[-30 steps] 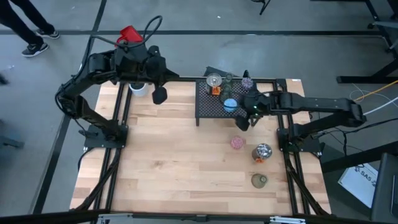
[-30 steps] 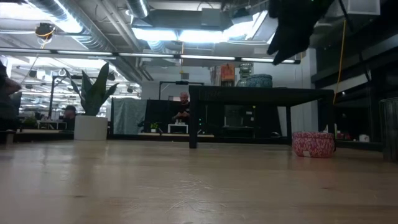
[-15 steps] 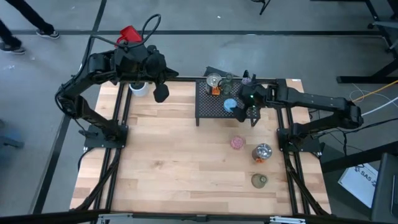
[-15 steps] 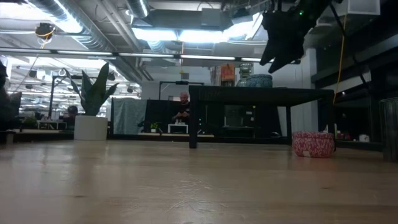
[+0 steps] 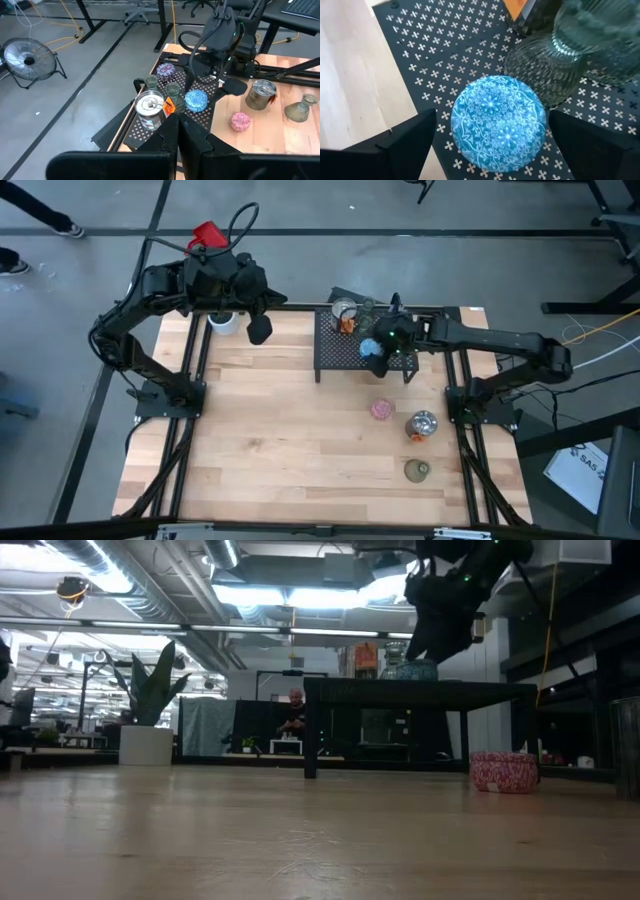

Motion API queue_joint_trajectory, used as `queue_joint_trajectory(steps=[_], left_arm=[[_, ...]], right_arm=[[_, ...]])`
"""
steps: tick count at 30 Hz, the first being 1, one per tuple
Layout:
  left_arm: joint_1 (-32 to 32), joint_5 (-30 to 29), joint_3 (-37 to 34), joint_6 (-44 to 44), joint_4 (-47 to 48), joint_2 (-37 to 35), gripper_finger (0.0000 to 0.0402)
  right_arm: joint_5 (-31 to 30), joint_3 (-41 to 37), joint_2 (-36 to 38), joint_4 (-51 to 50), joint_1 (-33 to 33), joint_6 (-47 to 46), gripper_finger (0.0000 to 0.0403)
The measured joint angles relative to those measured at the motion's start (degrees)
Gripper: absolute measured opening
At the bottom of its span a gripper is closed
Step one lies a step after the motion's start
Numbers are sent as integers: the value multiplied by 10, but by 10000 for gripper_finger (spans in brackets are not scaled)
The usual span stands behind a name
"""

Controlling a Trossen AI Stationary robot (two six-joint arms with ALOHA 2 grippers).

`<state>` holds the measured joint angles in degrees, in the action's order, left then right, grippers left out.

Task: Pick & Place candle stick holders
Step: Put the blue scented candle on the shelf align with the red scented candle

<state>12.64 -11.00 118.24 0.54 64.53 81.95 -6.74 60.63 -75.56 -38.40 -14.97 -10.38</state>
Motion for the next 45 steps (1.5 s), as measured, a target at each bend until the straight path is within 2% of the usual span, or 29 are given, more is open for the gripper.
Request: queue_joint_trajectory(steps=[19,32,37,45], left_arm=[[0,1,0,1,0,0,2],[0,2,0,2,0,0,2],[0,2,0,2,0,0,2],[0,2,0,2,0,0,2]], right_arm=[[-16,0,-13,-2,0,-11,387],[-16,0,-13,-2,0,-12,296],[-16,0,-13,-4,0,-15,295],[-5,0,7,-33,0,-71,296]])
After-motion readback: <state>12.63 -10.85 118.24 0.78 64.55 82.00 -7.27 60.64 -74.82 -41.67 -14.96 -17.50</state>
